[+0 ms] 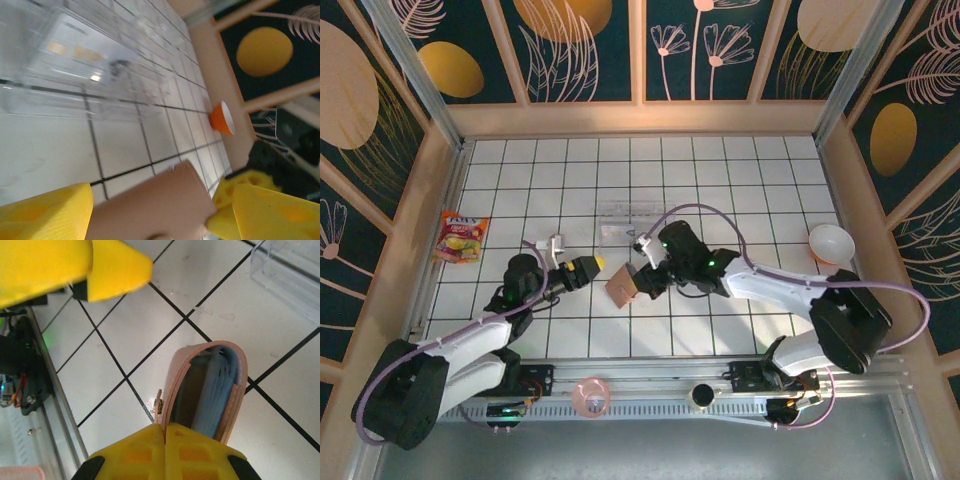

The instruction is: Take the credit cards out of the card holder

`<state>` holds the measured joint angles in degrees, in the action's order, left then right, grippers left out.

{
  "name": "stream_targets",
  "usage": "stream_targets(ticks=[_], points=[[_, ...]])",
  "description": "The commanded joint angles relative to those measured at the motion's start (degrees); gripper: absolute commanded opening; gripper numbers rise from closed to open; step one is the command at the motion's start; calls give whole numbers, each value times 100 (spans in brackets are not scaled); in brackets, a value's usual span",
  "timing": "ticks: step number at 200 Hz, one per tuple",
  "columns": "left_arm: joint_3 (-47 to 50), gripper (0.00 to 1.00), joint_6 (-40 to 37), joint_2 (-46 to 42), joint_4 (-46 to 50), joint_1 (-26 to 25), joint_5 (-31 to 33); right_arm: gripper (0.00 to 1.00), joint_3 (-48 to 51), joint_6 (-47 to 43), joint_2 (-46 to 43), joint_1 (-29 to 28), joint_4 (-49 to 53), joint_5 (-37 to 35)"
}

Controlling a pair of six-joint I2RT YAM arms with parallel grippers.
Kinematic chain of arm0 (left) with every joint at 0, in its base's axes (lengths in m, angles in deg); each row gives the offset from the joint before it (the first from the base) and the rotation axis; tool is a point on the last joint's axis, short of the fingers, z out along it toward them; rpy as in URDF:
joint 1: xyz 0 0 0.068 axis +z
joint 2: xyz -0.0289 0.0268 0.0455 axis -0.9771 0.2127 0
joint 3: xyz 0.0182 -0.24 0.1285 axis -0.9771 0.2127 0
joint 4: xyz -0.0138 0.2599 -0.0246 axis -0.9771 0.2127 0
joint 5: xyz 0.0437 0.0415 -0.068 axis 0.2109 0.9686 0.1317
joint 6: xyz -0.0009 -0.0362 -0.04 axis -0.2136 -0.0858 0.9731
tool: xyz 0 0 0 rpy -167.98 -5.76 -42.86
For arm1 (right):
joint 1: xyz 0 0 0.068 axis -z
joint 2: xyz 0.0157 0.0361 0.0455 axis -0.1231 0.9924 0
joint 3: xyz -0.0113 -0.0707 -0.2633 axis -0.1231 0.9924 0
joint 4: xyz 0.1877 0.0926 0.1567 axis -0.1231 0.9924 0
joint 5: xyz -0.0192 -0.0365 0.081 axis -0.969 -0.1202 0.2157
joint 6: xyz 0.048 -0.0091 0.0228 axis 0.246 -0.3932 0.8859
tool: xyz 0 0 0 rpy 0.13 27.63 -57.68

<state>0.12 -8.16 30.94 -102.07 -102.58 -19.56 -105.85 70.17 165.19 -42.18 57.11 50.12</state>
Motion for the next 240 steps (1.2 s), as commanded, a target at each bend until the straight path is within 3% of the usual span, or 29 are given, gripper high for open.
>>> stream_targets(ticks=[1, 29, 51, 111, 151, 170, 240], points=[[-218, 74, -270, 39, -876, -195, -425, 0, 97, -276, -479, 106, 63, 655], [-363, 75, -597, 61, -530, -282, -425, 0, 203, -543, -943, 126, -5, 1373], [-338, 76, -557, 216, -909, -394, -693, 0, 187, -689, -1211, 130, -11, 1701], [-448, 65, -523, 550, -1588, -853, -1289, 0, -182, -844, -1036, 553, 211, 1702], [-370, 70, -416, 437, -1932, -944, -1473, 0, -309, -957, -881, 768, 355, 1815], [-516, 61, -627, 452, -1520, -1008, -1430, 0, -384, -1023, -836, 823, 396, 1769], [-571, 37, -547, 426, -1520, -1039, -1209, 0, -897, -1394, -434, 1060, 881, 1773]])
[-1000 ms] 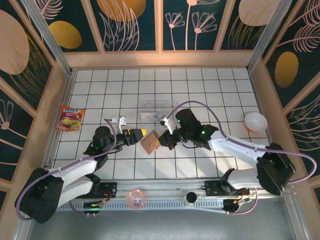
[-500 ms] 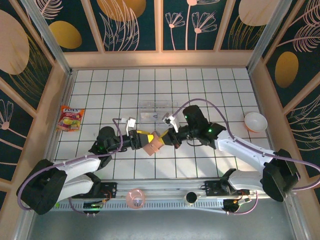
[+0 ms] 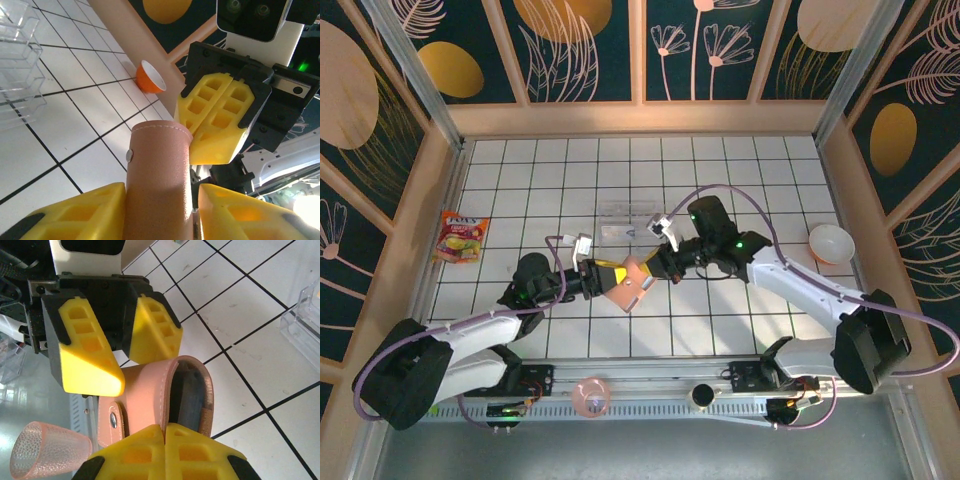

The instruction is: Take the credit cards out of the card holder

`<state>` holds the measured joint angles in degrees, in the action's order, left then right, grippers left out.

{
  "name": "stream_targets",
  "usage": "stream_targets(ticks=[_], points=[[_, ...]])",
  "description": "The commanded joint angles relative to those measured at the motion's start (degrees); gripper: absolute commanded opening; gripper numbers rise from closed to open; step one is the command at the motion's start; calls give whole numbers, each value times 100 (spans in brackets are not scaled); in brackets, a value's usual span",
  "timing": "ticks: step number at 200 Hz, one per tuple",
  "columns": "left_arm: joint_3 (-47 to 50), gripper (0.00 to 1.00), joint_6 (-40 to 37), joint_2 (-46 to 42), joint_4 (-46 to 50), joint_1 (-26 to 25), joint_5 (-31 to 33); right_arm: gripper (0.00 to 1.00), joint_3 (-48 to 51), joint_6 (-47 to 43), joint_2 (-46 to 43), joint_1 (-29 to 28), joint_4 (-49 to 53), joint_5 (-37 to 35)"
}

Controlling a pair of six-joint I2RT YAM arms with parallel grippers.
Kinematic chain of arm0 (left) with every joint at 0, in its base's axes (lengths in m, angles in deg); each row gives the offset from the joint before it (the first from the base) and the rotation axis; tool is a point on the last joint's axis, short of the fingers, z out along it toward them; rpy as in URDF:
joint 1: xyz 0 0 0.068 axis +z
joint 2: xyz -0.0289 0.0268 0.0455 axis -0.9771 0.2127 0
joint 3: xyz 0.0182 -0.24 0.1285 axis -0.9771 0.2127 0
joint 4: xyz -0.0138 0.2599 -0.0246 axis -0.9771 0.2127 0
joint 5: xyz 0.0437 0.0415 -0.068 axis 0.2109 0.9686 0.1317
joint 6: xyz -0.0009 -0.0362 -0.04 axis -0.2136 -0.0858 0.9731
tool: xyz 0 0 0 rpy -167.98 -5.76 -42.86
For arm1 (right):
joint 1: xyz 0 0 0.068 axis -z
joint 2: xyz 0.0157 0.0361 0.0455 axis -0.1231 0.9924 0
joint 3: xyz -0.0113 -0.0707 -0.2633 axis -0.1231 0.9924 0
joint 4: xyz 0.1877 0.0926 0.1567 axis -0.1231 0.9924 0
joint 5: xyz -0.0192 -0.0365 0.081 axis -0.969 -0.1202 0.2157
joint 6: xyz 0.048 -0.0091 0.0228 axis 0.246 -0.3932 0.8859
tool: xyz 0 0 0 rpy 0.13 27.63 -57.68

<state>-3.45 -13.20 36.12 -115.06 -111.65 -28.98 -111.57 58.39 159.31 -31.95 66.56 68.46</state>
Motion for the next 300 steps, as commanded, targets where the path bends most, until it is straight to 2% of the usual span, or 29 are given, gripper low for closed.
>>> stream_targets(ticks=[1, 15, 55, 63, 79, 90, 108, 121, 153, 170, 191, 216, 244, 300], points=[[-216, 36, -43, -88, -227, -132, -271, 0, -330, -212, 162, 36, -64, -61], [-230, 32, -35, -53, -238, -157, -231, 0, -403, -236, 251, 46, -64, -68], [-213, 7, 142, -23, -244, -193, 162, 0, -480, 110, 285, 46, -408, -267], [-200, 2, 227, -15, -307, -201, 255, 6, -468, 321, 239, 35, -558, -408], [-185, 0, 343, -34, -344, -276, 551, 33, -393, 933, 82, 36, -932, -1028], [-149, 0, 390, -123, -346, -372, 891, 44, -356, 1508, -43, 27, -1123, -1725], [-12, 0, 415, -423, -142, -573, 1869, 51, -176, 2454, -399, -8, -1396, -2660], [32, 0, 401, -677, 160, -724, 2642, 53, -4, 3045, -629, -160, -1528, -3228], [-78, 0, 398, -1102, 931, -1039, 4065, 57, 63, 3932, -827, -1134, -1305, -4951], [-93, 0, 499, -1231, 1088, -1111, 4503, 57, 34, 4253, -722, -1528, -1230, -5353], [-152, 0, 662, -1270, 1296, -1142, 4836, 58, -51, 4380, -501, -1854, -1284, -5360], [-217, 0, 778, -1154, 1317, -1152, 4867, 55, -268, 4377, -102, -2075, -1220, -5302], [-361, 0, 953, -1081, 1546, -1155, 4875, 50, -377, 4253, 248, -2118, -1220, -5024], [-597, 0, 1113, -1059, 1937, -1157, 4819, 54, -535, 3880, 596, -2122, -1217, -4685]])
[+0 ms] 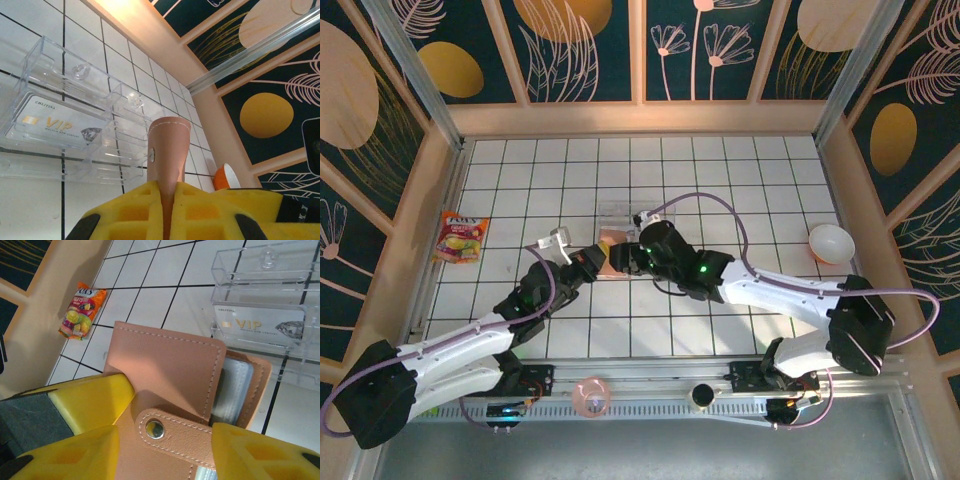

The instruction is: Take the credit cards out of the card holder

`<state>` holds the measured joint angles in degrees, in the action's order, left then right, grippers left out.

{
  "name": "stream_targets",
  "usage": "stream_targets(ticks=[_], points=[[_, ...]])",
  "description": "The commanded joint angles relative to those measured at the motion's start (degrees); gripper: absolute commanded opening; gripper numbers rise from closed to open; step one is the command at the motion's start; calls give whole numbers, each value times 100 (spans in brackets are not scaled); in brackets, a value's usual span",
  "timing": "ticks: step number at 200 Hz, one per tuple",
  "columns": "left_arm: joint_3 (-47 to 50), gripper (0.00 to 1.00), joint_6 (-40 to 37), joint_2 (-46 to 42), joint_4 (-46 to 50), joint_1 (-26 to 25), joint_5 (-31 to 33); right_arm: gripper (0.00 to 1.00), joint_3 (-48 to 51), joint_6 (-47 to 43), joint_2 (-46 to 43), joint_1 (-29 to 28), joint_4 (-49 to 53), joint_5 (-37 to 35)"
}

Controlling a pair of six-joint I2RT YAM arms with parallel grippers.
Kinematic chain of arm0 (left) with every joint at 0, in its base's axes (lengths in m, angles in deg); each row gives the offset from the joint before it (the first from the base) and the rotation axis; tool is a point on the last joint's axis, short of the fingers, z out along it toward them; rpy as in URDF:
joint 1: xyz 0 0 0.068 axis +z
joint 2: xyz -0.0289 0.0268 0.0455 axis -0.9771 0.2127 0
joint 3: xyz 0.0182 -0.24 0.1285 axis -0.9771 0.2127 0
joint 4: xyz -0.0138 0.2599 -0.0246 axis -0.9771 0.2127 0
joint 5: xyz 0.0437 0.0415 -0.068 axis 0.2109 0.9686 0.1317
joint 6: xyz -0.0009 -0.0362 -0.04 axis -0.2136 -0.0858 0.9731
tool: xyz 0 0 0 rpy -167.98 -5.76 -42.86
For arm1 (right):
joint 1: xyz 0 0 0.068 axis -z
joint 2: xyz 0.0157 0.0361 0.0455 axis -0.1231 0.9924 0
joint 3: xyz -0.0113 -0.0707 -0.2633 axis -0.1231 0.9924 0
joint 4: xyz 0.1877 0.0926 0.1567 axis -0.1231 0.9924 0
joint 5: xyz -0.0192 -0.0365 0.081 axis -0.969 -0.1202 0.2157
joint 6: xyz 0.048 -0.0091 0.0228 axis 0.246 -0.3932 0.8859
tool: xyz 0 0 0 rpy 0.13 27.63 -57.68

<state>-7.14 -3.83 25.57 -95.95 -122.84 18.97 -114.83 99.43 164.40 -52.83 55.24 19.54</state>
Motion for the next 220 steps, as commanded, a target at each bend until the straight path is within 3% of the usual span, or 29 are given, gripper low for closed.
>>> stream_targets(ticks=[1, 115, 202, 220], points=[[-226, 0, 177, -3, 18, -39, 21, 54, -215, -225, 93, -37, -80, 211], [-310, 0, 360, -141, 4, -40, -140, 51, -551, -475, 781, -22, 700, -716], [-360, 0, 418, -117, 262, -38, -184, 1, -401, -595, 695, -48, 768, -1464], [-318, 0, 442, -135, 282, -35, -191, 0, -208, -564, 539, -40, 685, -1569]])
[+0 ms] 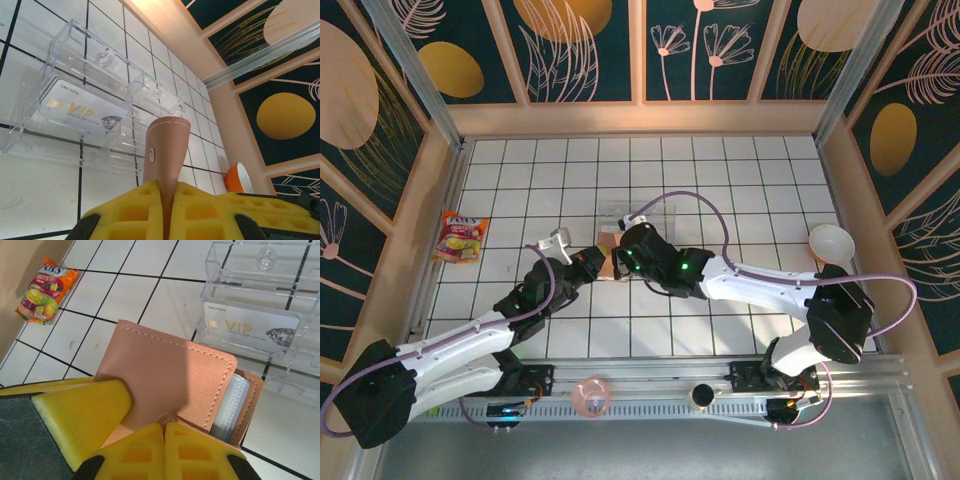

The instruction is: Take the credit cards out of the card holder

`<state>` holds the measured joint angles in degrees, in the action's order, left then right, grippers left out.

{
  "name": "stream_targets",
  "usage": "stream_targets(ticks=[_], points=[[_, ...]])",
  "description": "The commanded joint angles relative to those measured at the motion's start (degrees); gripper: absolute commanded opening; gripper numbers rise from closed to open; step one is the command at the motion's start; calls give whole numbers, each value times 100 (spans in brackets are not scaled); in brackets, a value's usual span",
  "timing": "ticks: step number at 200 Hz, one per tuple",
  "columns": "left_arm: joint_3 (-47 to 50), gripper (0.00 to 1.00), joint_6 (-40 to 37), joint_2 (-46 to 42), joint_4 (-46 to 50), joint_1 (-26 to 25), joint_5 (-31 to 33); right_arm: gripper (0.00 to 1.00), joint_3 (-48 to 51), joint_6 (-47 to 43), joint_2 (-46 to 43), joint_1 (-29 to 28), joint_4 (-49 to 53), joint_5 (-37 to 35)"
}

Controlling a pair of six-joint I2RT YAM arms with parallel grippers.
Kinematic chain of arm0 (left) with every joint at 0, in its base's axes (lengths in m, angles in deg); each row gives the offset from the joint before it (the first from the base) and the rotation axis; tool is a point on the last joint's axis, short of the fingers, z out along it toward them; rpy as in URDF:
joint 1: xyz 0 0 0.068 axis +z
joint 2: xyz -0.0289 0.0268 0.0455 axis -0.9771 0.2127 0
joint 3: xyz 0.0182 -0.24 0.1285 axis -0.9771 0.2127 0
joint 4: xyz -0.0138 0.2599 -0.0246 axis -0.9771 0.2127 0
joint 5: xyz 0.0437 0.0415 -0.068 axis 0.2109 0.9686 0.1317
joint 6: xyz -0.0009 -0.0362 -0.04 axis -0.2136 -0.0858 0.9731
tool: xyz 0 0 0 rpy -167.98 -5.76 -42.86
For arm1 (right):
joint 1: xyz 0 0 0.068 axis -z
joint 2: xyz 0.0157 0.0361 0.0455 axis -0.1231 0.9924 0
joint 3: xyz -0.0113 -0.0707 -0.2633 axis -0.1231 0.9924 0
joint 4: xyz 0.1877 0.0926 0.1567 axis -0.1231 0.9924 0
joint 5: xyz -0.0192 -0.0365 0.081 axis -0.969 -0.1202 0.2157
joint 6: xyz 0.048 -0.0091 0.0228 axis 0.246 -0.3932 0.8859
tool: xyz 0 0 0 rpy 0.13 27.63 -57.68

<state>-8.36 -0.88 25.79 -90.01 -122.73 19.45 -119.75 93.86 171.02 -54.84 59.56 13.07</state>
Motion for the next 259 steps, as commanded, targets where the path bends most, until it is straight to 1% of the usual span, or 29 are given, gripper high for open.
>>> stream_targets(ticks=[1, 16, 34, 59, 87, 120, 156, 188, 211, 234, 259], points=[[-193, 0, 147, -157, -312, -48, -240, 0, 290, -4, -136, 166, 242, -930], [-150, 0, 148, -177, -282, -44, -282, 0, 529, 32, -346, 191, 98, -911], [-52, 0, 124, -214, -244, -44, -361, 0, 892, -21, -694, 210, -161, -698], [120, 0, 64, -30, -270, -50, -715, 0, 1361, 17, -1061, 249, -409, -229], [298, 0, 122, 457, -340, -46, -1190, 0, 1792, 283, -1144, 253, -484, -26], [510, 0, 206, 782, -431, -92, -1277, 0, 2292, 540, -1206, 249, -678, 61], [442, 0, 191, 1340, -448, -99, -1496, 0, 2466, 586, -983, 243, -787, 45], [138, 9, 68, 1794, -161, -104, -1674, 0, 2580, 633, -836, 250, -945, 30], [45, 18, 15, 2039, -42, -104, -1791, 0, 2658, 668, -770, 245, -1042, 28], [48, 34, 61, 2200, -53, -104, -1864, 0, 2706, 681, -707, 247, -1079, -17], [46, 45, 94, 2269, -85, -104, -1895, 0, 2776, 707, -669, 242, -1134, -62]])
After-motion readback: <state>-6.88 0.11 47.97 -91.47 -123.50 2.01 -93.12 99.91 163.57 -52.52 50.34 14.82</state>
